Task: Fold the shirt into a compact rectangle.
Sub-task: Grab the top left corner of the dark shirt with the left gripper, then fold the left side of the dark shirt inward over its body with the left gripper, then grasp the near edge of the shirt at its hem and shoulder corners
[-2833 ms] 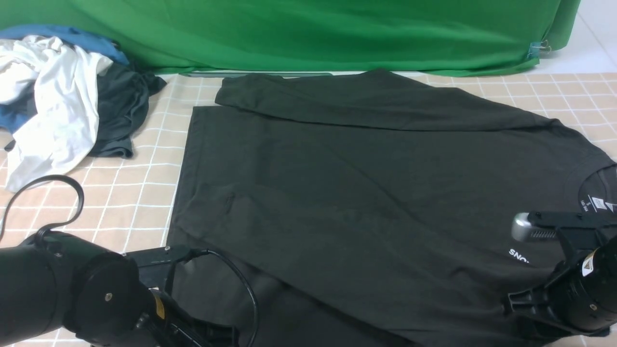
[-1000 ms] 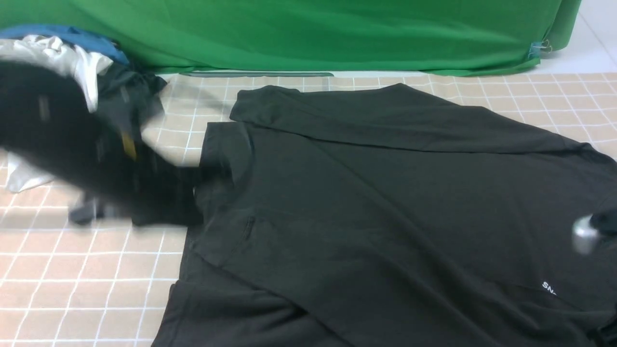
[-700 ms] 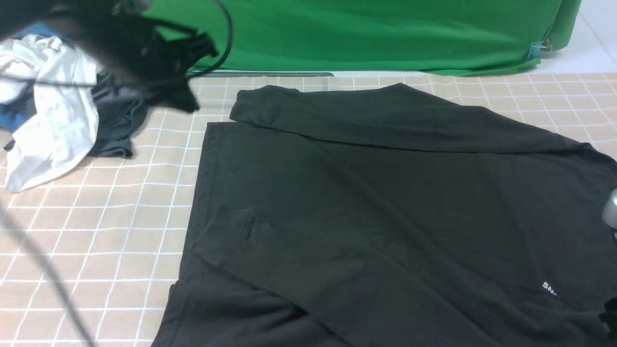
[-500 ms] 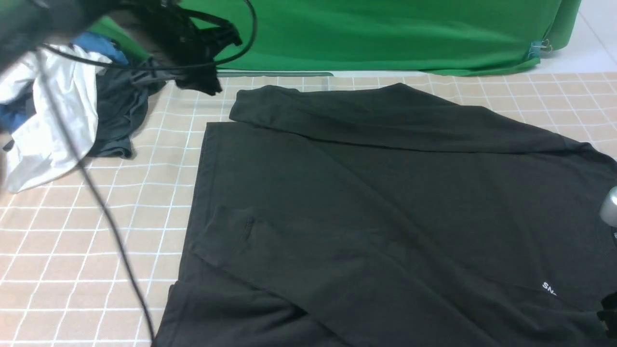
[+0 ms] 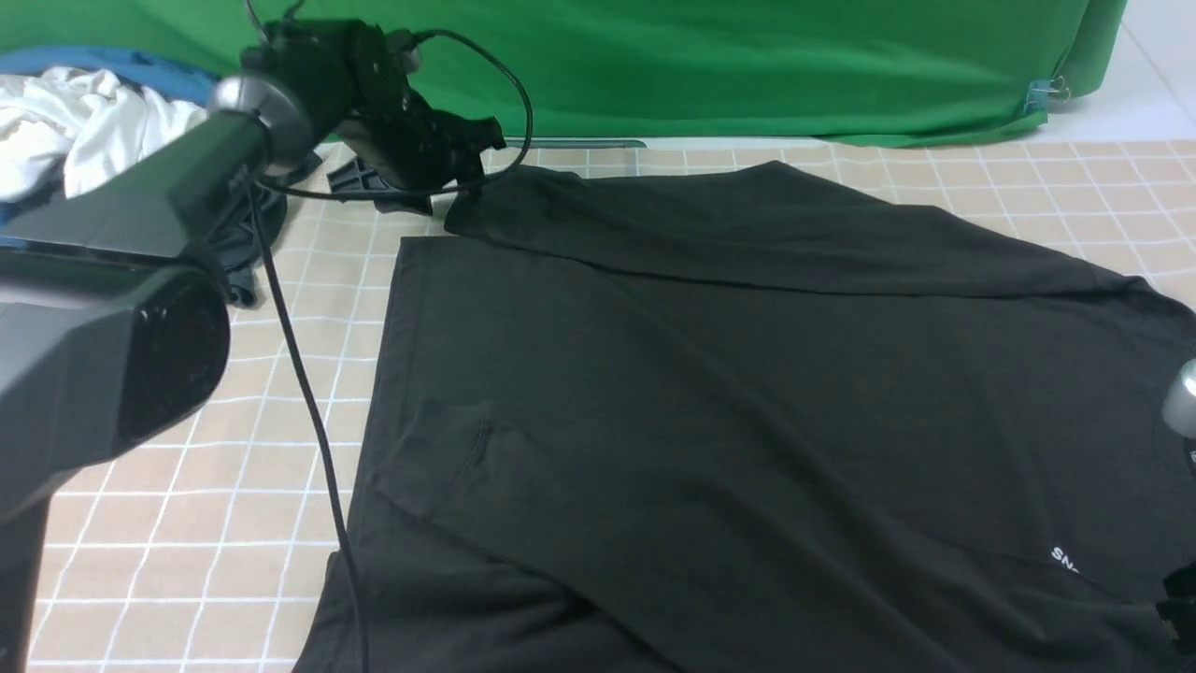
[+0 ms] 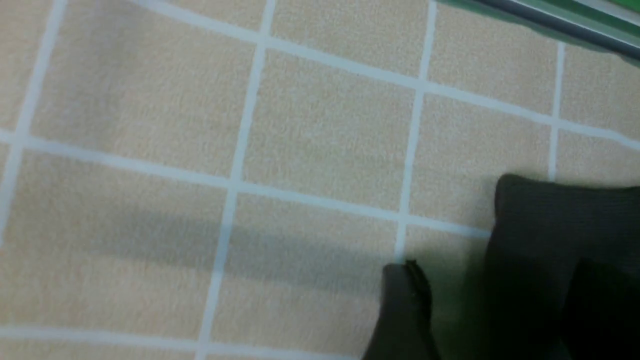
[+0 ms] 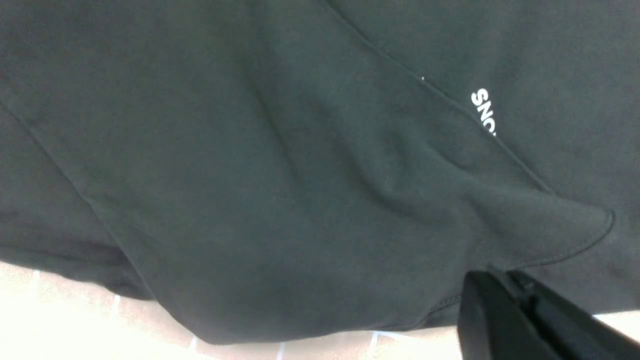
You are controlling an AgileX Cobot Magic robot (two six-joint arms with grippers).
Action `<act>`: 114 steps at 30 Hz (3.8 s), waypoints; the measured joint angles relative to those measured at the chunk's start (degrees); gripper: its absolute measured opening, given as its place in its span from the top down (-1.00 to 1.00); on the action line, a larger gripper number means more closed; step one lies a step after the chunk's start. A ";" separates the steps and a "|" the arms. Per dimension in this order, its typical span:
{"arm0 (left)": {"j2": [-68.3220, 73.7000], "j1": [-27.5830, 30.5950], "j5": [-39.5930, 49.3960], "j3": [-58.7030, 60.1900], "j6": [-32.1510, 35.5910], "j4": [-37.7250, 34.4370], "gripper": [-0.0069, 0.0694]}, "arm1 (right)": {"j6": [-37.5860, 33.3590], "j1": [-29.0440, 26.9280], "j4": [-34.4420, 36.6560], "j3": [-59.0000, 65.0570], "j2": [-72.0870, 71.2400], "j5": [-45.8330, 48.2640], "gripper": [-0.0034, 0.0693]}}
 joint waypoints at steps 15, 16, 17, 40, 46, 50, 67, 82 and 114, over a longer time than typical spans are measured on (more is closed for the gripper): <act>0.01 -1.80 5.51 -0.60 8.91 0.03 0.74 | 0.00 0.00 0.00 0.00 0.00 0.23 0.80; -0.33 -1.87 6.25 -0.65 8.91 0.03 0.74 | 0.00 0.00 0.00 0.00 0.00 0.41 0.80; -0.84 -1.94 7.60 -0.74 8.91 0.03 0.74 | 0.00 0.00 0.00 0.00 0.00 0.87 0.80; -18.76 -1.21 25.05 1.82 11.74 -5.71 0.74 | 0.00 0.00 0.00 0.00 0.00 2.12 0.79; -28.11 -1.21 24.99 16.35 10.73 -5.81 0.74 | 0.00 0.00 0.00 0.00 0.00 2.07 0.78; -36.14 -1.21 25.10 28.93 9.14 -4.17 0.74 | 0.00 0.00 0.00 0.00 0.00 0.98 0.77; -52.16 -1.31 17.94 64.42 4.78 -6.13 0.74 | 0.00 0.00 0.00 0.00 0.00 -3.83 0.75; -52.16 -1.31 17.58 66.10 4.42 -7.53 0.00 | 0.00 0.00 0.00 0.00 0.00 -5.30 0.71; -11.05 1.72 1.47 17.03 -3.41 4.30 -0.36 | -2.99 -14.43 -4.11 -9.12 10.08 -2.96 0.81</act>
